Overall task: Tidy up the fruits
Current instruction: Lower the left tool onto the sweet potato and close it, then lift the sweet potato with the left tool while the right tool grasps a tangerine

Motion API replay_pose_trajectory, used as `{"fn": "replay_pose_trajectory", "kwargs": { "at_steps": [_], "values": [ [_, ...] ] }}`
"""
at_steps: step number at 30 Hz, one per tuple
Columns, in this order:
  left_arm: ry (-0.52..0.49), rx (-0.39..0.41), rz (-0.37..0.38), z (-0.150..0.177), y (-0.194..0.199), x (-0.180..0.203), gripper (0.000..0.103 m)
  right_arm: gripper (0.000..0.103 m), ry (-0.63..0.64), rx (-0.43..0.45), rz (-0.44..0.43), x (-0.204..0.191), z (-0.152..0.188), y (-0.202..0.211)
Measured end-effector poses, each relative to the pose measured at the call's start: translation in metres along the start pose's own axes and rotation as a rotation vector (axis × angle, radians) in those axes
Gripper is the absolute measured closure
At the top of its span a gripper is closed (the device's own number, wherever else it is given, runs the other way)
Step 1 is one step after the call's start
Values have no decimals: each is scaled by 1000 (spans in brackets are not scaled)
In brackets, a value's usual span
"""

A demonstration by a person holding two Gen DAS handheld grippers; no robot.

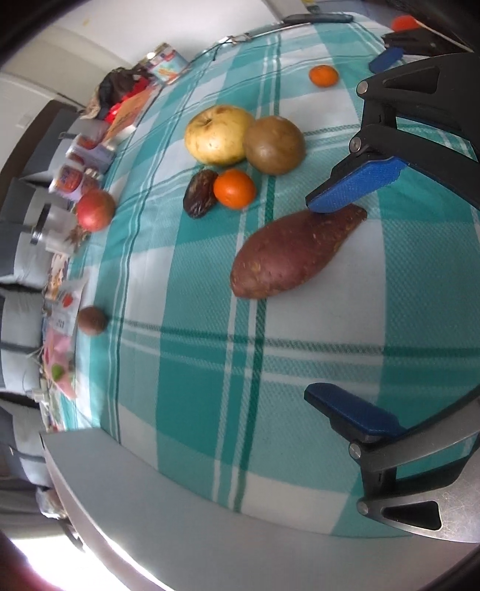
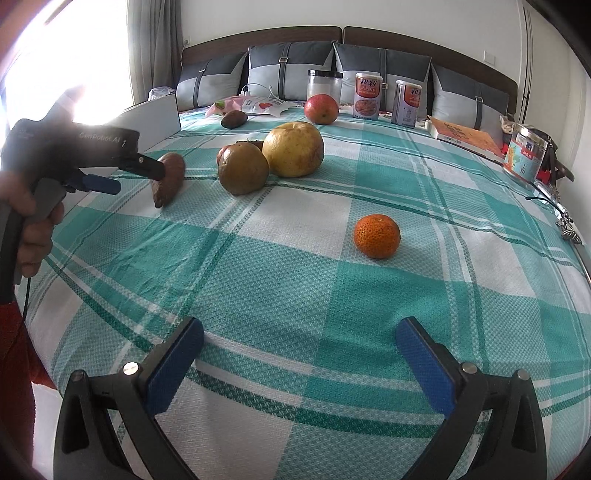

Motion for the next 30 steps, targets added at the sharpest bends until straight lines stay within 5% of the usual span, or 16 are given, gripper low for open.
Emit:
{"fn": "replay_pose_trajectory", "kwargs": {
  "at_steps": [4, 6, 7, 10, 22, 26, 30],
  "values": [
    [8, -48, 0, -6, -18, 15, 11, 0, 0, 0, 0, 0, 0, 0],
    [0, -24, -31, -8, -21, 20, 33, 0, 0, 0, 0, 0, 0, 0],
    [-15, -16, -17, -9, -20, 22, 53, 0, 0, 0, 0, 0, 0, 0],
    [-53, -30, 13, -9, -17, 21, 62, 0, 0, 0, -1, 0, 0, 0],
    [-250, -124, 105, 38, 32, -18, 62, 0, -1, 1, 0, 0, 0, 0],
    [-303, -97, 74, 51, 27, -7, 61, 0, 0, 1, 0, 0, 0, 0],
    [-288, -57, 37, 54, 25, 1, 41, 0, 0, 1, 0, 0, 0, 0]
  ]
}}
Point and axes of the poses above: each gripper's, at about its wrist camera, not at the fingertips, and y roughly against the way its jaws point, x to its right, z to its underside, the point moved 1 cm from there along -y, roughly the way its jaws point, and after that the axes turned 2 degrees about x, right-handed, at the moved point
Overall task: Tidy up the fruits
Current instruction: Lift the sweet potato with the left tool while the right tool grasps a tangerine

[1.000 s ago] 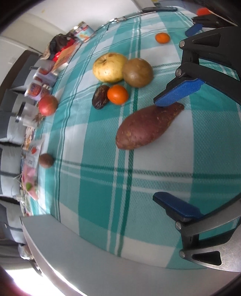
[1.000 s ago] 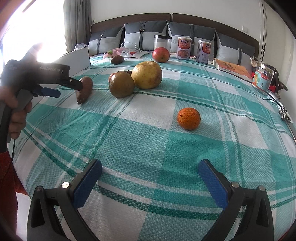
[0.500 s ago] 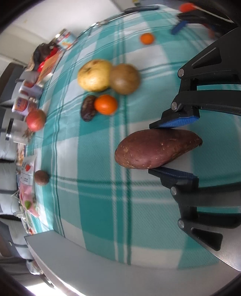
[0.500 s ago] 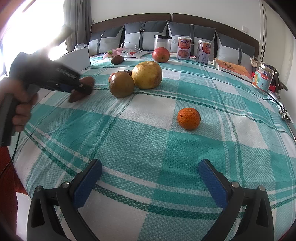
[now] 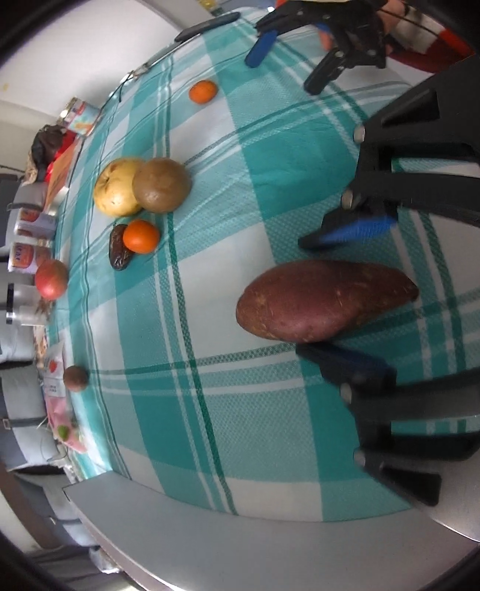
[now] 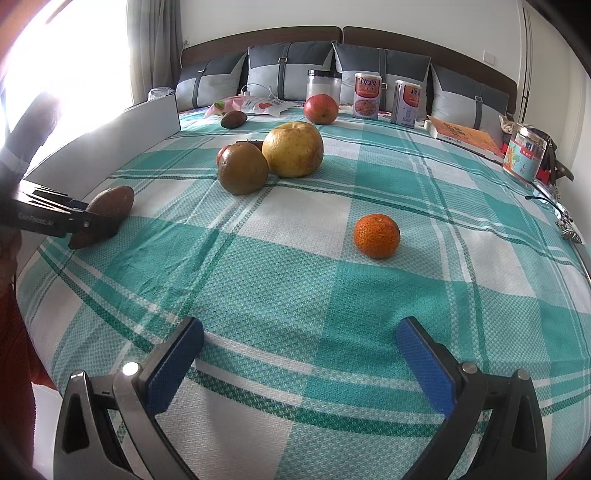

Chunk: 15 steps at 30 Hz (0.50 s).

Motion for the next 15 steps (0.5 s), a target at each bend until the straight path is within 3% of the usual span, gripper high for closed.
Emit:
{"fn": "replay_pose_trajectory", "kwargs": {
  "at_steps": [2, 9, 15],
  "values": [
    [-2, -2, -37, 1, -2, 2, 29, 0, 0, 0, -1, 0, 0, 0],
    [57, 32, -42, 17, 6, -9, 28, 0, 0, 0, -1, 0, 0, 0],
    [80, 26, -59, 12, 3, -7, 30, 0, 0, -1, -1, 0, 0, 0]
  ]
}}
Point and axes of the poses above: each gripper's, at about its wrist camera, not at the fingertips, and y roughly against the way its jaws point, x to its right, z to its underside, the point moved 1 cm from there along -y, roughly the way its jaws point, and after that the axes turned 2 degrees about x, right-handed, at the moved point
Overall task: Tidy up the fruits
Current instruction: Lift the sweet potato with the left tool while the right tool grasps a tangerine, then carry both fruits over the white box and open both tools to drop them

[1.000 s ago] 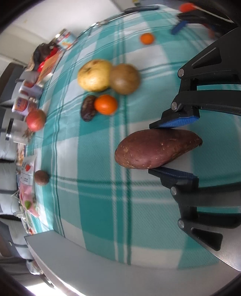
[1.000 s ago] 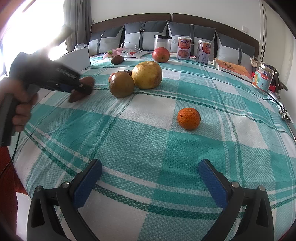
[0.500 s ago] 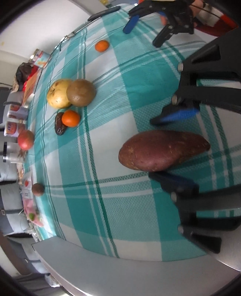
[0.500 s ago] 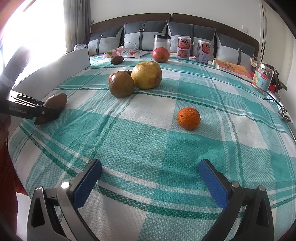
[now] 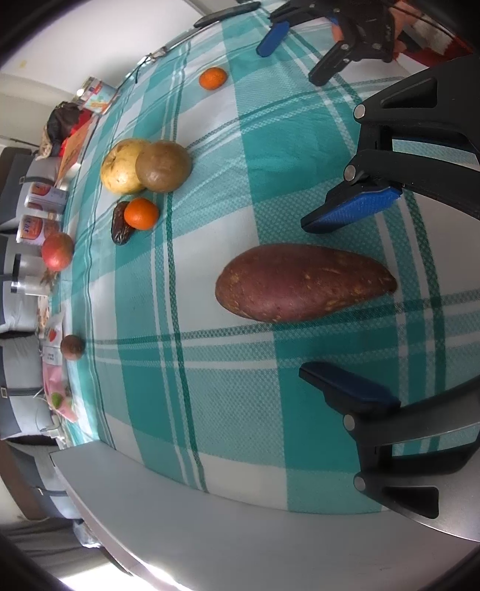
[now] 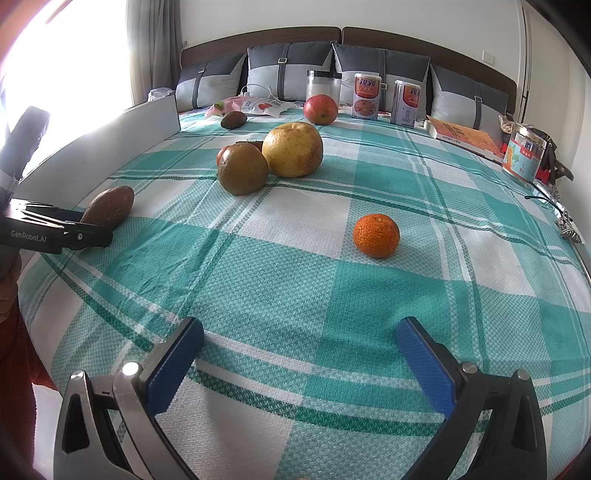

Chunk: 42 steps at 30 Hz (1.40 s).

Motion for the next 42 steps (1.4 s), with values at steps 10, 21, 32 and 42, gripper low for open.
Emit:
{"fn": "replay_pose_trajectory", "kwargs": {
  "at_steps": [10, 21, 32, 42],
  "values": [
    [39, 15, 27, 2, 4, 1, 64, 12, -292, 14, 20, 66, -43, 13],
    [110, 40, 125, 1, 40, -2, 64, 73, -120, -172, 70, 35, -70, -44],
    [266, 229, 195, -29, 161, -77, 64, 73, -43, -14, -254, -56, -158, 29],
    [552, 180, -140, 12, 164, -245, 64, 73, 221, -109, -621, -297, -226, 6]
  ]
}}
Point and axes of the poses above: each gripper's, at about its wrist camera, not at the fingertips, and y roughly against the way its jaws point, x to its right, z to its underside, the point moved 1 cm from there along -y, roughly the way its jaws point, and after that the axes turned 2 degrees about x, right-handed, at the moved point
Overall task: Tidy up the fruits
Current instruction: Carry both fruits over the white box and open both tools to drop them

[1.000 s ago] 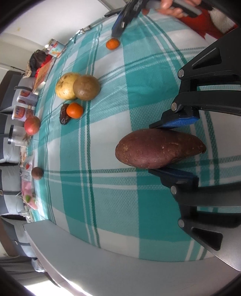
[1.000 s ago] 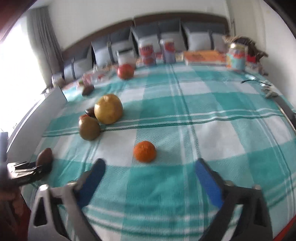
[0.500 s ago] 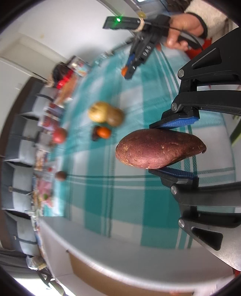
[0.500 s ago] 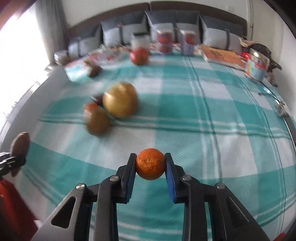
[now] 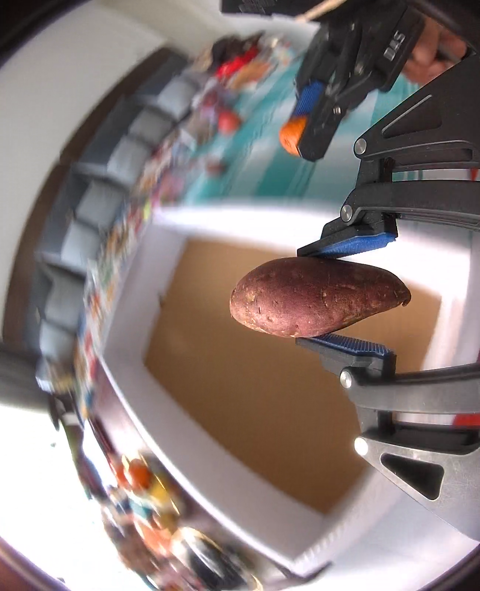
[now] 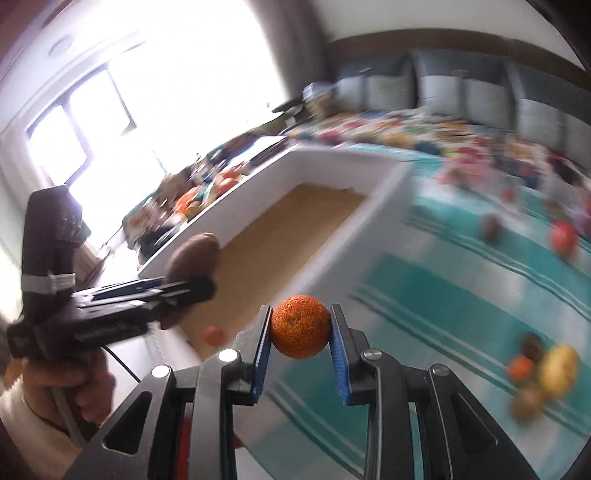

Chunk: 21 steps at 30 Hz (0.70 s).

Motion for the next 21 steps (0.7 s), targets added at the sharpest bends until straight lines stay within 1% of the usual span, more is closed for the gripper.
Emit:
{"fn": "replay_pose_trajectory", "kwargs": {
  "at_steps": [2, 4, 6, 8, 9, 10, 11, 12, 13, 15, 17, 19, 21],
  "values": [
    [24, -25, -49, 3, -13, -20, 63, 73, 24, -40, -17, -23, -9, -32],
    [35, -44, -80, 6, -22, -30, 62, 73, 27, -72, -24, -41, -15, -59],
    [43, -32, -102, 10, -23, -36, 55, 73, 10, -87, -28, -49, -20, -76],
    [48, -14, -106, 13, -20, -38, 33, 70, -14, -97, -25, -51, -25, -86],
    [50, -5, -111, 14, -18, -35, 29, 65, -21, -86, -23, -51, -24, -83],
    [49, 15, -112, 15, -15, -30, 27, 51, -25, -70, -22, -48, -24, -79],
    [43, 26, -102, 15, -10, -29, 27, 39, -26, -48, -18, -45, -23, -70],
    [35, 31, -92, 16, -8, -24, 27, 14, -22, -27, -8, -38, -22, -60],
    [25, 38, -81, 17, -6, -16, 27, 2, -17, -9, 5, -30, -18, -48],
    [-6, 54, -50, 21, -1, 7, 26, 2, 7, 27, 44, -15, -7, -22],
    [-52, 58, -6, 27, 1, 34, 25, 2, 41, 48, 102, 2, 14, 4],
    [-113, 57, 41, 37, 2, 66, 24, 2, 69, 56, 178, 27, 45, 31],
    [-193, 49, 99, 51, 1, 106, 21, 2, 75, 48, 254, 54, 80, 53]
  ]
}}
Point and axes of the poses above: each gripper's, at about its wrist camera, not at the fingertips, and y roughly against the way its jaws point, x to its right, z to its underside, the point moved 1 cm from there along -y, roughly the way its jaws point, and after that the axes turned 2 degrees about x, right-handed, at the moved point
